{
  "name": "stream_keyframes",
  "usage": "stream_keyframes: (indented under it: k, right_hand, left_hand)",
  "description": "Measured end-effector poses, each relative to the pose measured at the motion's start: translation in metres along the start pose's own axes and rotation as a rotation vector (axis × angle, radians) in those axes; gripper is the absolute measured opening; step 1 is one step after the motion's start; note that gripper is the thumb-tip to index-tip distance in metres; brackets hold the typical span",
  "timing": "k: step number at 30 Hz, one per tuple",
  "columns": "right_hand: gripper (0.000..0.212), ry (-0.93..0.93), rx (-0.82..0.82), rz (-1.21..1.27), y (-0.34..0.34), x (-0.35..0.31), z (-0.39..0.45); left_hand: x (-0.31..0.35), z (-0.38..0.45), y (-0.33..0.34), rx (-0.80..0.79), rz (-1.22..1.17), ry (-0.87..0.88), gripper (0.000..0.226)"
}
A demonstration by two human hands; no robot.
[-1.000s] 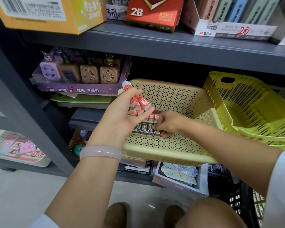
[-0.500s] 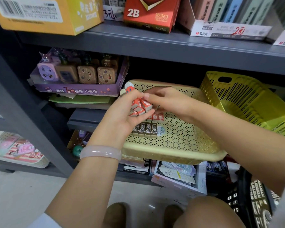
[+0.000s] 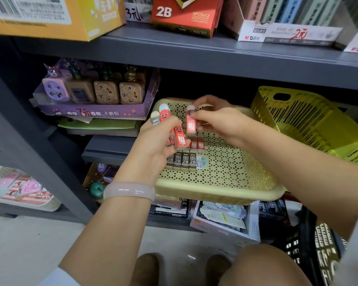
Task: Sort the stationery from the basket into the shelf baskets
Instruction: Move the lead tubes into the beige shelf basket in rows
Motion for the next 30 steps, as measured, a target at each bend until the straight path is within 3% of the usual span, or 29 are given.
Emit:
stream_keyframes:
  k: [2,5,7,9,17,19,22,24,26,28,30]
  right_hand:
    - [0.010,0.081,0.109,0.099,-0.018,0.014,0.006]
    - [0.005,0.283,0.221,-0.192,-0.039,0.042,0.010]
    - [0.013,0.450,0.180,-0.386,-0.039,0.062,0.010]
    - [0.019,0.572,0.128,-0.410,-0.034,0.077,0.008]
    - [0.029,0.658,0.086,-0.373,-0.027,0.084,0.006]
    - [0.030,0.611,0.066,-0.486,-0.027,0.077,0.006]
    - [0.029,0.308,0.135,-0.651,-0.029,0.049,0.015]
    - [0.025,0.169,0.153,-0.471,-0.019,0.032,0.010]
    - [0.016,0.116,-0.019,-0.189,0.005,0.021,0.004]
    - [0.015,0.087,-0.167,-0.123,0.024,0.011,-0.002]
    - [0.015,0.088,-0.190,-0.158,0.028,0.008,-0.003]
  left_hand:
    - [-0.002,0.001,-0.001,0.002,-0.041,-0.040,0.011]
    - [-0.004,0.001,-0.001,0.000,-0.125,-0.100,0.014]
    - [-0.004,0.002,-0.001,0.009,-0.154,-0.108,0.016]
    - [-0.003,0.002,-0.002,0.009,-0.165,-0.104,0.017]
    - [-0.002,0.003,-0.001,0.001,-0.145,-0.093,0.017]
    - [-0.002,0.002,-0.001,-0.001,-0.142,-0.098,0.016]
    - [-0.003,0.001,0.000,-0.004,-0.150,-0.115,0.016]
    - [-0.004,0.000,-0.001,-0.005,-0.171,-0.125,0.019]
    - [-0.004,0.000,-0.001,-0.007,-0.193,-0.121,0.019]
    - [-0.002,-0.001,0.000,-0.015,-0.193,-0.104,0.017]
    - [-0.001,-0.002,0.001,-0.027,-0.188,-0.091,0.015]
Point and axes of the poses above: each hand's wrist, its own z-axis towards the middle knuckle, its own y-axis out of the palm, x = y × z, the point moved 8 cm from there along z, towards the middle knuckle
